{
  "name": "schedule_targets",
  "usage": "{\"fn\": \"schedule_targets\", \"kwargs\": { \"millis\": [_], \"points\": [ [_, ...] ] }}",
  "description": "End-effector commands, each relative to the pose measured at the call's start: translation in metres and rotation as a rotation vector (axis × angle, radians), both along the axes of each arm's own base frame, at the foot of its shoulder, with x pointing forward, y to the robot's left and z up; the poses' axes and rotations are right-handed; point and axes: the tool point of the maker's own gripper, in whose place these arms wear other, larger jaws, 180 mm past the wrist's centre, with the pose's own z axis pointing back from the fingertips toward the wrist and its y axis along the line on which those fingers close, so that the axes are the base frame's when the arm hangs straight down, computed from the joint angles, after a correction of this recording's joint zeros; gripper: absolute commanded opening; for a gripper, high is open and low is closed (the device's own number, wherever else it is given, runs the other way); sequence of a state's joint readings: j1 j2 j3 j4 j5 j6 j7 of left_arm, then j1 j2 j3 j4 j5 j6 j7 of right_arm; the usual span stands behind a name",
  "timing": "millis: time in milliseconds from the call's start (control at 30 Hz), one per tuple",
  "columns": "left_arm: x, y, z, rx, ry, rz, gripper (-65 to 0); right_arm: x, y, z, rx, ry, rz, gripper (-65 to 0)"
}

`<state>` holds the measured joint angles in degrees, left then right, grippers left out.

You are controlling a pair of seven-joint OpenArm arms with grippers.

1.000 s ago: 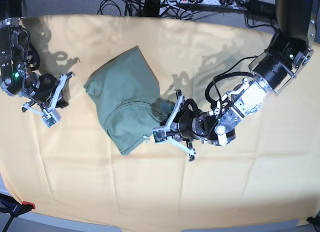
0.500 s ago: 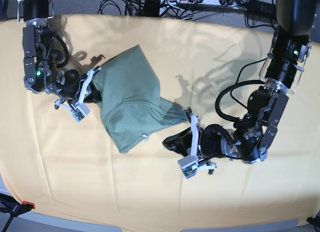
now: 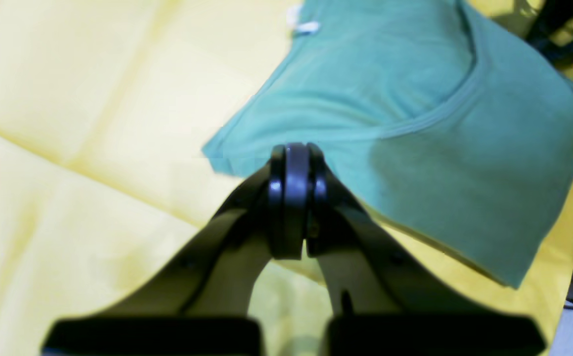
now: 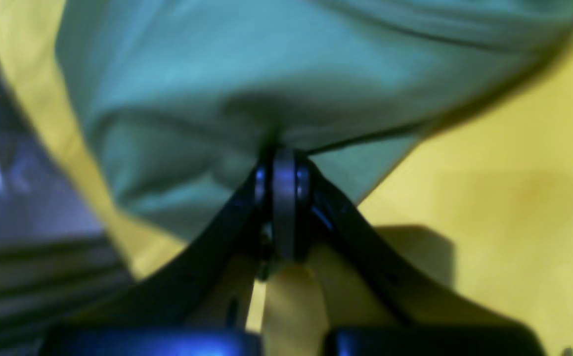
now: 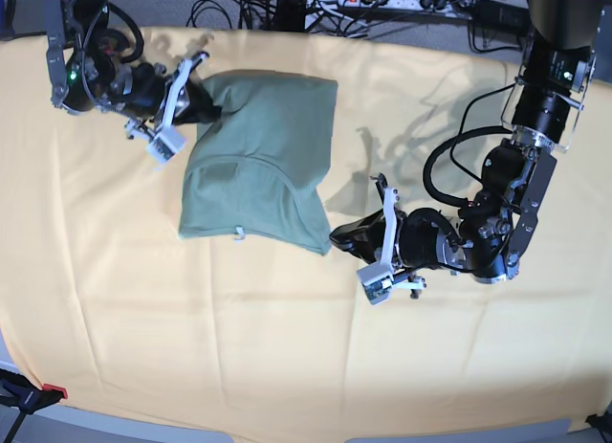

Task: Fold the T-shirt properly
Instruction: 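Release the bundle and pull both grippers away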

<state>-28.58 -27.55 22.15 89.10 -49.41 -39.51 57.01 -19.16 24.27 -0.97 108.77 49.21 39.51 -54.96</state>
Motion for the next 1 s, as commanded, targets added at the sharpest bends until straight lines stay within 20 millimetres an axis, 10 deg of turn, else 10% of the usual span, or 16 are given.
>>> {"fn": "schedule_targets", "kwargs": {
  "millis": [0,233,467,967],
  "points": [
    [0.007,-0.005,0.023,-0.054,-0.043,-0.012,-65.0,0.004,0.002,0.013,0.017,-0.049,0.013,-65.0],
    [0.007,-0.005,0.033,-0.125,0.005,0.022,-65.0,0.034,-0.031,0.022,-0.073,-0.131,-0.148,-65.0],
    [-0.009,0.003,0.054,-0.265,0.098,-0.01,-65.0,0.055,-0.062,0.088,0.203,-0.27,-0.298,-65.0],
    [-0.085,0.083,0.073,-0.209,0.062,0.08,-65.0,-0.01,-0.131,0.09,0.147,-0.065,-0.408,-65.0]
  ]
}}
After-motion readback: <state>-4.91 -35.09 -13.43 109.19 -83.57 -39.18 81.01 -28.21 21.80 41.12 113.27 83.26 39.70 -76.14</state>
